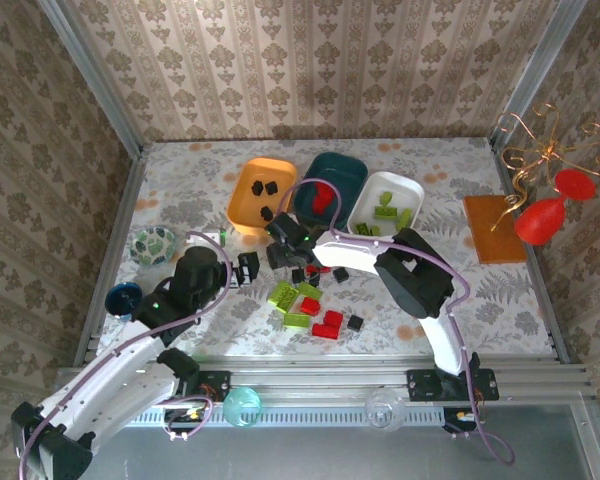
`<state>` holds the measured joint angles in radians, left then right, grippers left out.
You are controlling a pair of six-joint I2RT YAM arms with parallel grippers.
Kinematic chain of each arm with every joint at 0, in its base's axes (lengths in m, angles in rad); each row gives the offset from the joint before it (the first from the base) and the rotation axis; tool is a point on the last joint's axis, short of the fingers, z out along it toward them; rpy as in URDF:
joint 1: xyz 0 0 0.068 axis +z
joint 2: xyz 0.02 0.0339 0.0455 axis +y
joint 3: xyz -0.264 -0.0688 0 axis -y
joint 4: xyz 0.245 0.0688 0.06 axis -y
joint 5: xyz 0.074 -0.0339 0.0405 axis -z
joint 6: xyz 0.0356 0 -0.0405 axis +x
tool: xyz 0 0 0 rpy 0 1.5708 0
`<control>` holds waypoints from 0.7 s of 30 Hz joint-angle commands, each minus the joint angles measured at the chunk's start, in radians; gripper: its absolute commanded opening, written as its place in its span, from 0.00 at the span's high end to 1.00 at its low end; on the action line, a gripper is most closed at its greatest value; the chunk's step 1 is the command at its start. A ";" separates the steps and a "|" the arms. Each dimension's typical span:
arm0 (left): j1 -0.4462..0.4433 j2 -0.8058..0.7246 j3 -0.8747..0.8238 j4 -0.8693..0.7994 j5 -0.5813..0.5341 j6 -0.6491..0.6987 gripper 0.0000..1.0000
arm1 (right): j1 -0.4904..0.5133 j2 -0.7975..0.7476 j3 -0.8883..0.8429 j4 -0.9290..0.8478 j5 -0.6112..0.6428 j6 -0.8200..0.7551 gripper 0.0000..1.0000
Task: Sort the legos into containers by color
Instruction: Pick up the lego from the center of the table.
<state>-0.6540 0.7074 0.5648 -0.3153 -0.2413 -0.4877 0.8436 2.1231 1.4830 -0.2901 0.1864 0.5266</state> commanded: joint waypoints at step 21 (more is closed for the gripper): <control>0.007 -0.009 0.004 -0.042 -0.029 -0.040 0.00 | 0.020 -0.260 -0.118 0.135 0.016 -0.148 0.69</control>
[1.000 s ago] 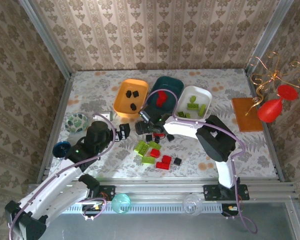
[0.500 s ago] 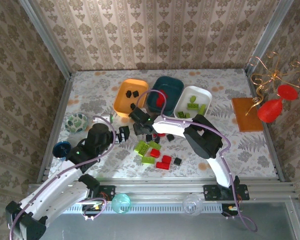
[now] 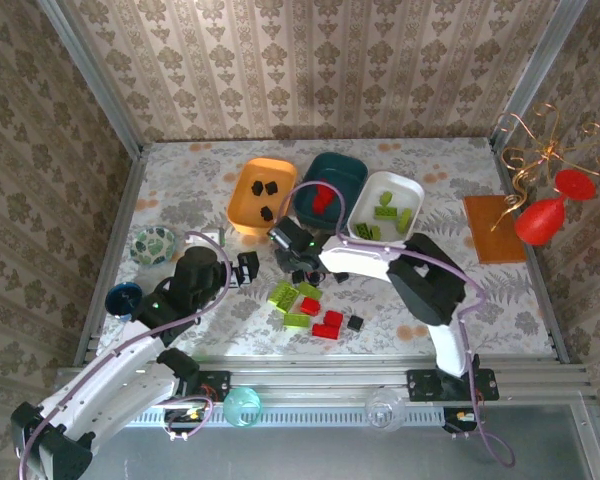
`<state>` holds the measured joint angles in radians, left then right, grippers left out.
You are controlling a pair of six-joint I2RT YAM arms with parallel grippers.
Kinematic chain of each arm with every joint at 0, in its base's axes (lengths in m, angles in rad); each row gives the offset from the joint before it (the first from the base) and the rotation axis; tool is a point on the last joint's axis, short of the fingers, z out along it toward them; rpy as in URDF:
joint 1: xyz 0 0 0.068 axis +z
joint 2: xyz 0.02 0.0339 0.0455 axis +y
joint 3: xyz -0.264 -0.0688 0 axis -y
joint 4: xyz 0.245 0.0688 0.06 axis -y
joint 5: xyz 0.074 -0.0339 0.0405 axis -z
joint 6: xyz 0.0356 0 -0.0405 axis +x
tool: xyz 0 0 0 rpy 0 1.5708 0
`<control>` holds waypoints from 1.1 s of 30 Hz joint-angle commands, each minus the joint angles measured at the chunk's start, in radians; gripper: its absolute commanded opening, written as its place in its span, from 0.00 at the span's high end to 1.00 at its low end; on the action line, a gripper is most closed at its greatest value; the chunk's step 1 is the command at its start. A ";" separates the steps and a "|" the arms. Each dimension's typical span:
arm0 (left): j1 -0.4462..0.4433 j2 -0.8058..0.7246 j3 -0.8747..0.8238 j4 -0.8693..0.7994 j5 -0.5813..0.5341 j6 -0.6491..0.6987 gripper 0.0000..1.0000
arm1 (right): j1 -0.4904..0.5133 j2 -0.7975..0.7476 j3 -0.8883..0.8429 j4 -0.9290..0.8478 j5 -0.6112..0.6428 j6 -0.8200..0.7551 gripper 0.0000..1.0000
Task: Sort the legos into containers by color
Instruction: Pick up the lego from the center of the table, then place the lego in the container.
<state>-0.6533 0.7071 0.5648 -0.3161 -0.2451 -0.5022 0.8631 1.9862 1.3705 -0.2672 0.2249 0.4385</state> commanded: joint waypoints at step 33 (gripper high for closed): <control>-0.008 0.071 0.023 -0.043 0.161 -0.033 0.01 | -0.124 -0.012 0.310 0.133 -0.153 -0.042 0.24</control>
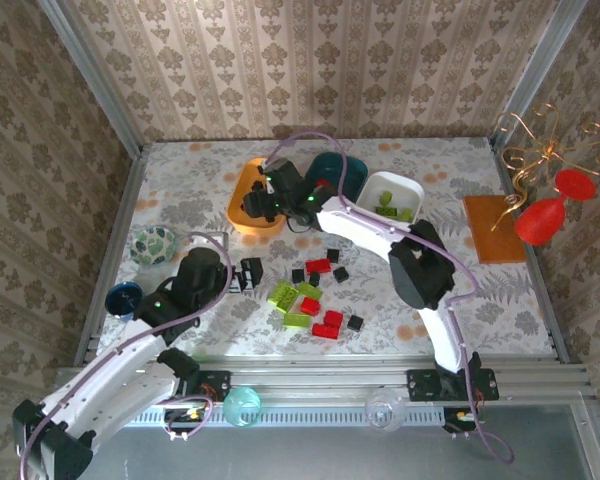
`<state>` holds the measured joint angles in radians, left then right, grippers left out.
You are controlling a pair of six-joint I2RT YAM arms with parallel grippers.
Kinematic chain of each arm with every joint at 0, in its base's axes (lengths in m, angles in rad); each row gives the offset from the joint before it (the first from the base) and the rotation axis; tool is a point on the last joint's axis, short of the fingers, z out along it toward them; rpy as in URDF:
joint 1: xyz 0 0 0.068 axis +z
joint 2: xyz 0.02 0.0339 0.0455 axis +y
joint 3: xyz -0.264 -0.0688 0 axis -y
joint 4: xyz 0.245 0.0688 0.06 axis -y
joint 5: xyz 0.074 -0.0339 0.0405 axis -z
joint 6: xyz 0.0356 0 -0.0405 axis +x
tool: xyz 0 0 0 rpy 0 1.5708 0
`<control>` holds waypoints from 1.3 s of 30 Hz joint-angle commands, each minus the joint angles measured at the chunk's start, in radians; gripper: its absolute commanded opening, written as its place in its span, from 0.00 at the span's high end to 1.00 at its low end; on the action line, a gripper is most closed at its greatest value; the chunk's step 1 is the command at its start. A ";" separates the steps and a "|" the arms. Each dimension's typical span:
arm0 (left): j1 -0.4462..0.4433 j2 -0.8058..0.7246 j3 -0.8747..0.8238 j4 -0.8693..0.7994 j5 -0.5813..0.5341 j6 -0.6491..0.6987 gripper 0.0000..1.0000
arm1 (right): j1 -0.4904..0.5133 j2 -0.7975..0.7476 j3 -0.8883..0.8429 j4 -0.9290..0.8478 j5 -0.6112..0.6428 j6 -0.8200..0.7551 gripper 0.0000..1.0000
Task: Sort the legos into containers by color
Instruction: Place the lego in the container, then pick up the lego from the middle-left of the table.
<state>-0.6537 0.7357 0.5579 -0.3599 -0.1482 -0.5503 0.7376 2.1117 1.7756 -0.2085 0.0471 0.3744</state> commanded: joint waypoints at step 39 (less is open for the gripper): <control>-0.338 0.749 0.193 0.040 -0.001 0.133 0.47 | -0.042 -0.809 -0.889 0.120 0.109 0.115 0.21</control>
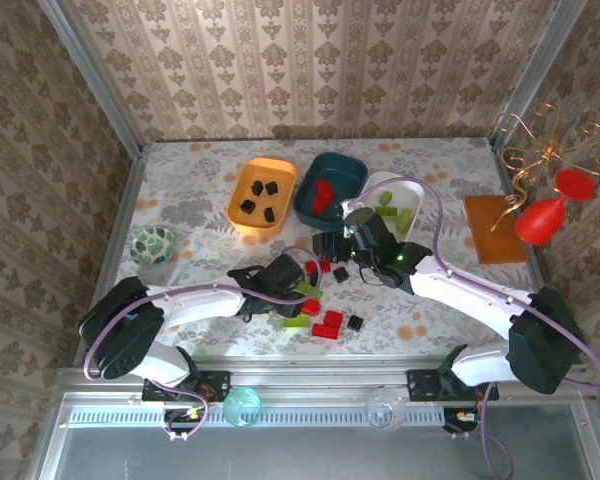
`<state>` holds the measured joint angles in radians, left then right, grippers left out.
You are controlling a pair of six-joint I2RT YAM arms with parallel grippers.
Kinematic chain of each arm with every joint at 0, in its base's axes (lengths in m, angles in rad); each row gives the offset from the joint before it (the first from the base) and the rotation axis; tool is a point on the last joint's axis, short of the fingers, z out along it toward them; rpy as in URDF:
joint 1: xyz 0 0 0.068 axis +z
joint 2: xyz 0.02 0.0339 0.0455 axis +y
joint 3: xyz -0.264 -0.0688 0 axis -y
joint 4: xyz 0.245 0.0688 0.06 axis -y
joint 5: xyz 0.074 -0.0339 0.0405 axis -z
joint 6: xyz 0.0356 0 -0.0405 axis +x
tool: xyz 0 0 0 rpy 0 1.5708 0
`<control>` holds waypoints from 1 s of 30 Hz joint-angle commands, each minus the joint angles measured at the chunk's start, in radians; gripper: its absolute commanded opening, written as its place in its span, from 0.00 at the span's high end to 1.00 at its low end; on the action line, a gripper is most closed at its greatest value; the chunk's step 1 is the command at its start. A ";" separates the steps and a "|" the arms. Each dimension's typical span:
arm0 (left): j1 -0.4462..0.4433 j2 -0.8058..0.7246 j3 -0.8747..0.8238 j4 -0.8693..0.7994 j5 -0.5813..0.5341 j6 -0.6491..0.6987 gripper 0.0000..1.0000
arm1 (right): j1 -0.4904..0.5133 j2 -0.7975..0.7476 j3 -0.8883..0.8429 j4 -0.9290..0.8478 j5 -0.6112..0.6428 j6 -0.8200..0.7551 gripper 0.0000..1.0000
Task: Sort the legos into containers by color
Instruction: Pick up the lego from the middle-left of the table.
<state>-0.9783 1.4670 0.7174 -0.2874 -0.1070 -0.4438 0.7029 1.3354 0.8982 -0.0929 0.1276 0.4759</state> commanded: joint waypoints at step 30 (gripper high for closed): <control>0.003 0.081 0.418 -0.021 0.007 0.128 0.69 | -0.108 -0.361 -0.179 -0.123 0.223 0.094 0.19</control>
<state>-0.9997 1.4757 1.0496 -0.3740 -0.1490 -0.3748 0.6090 1.0592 0.7528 -0.1547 0.2405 0.5228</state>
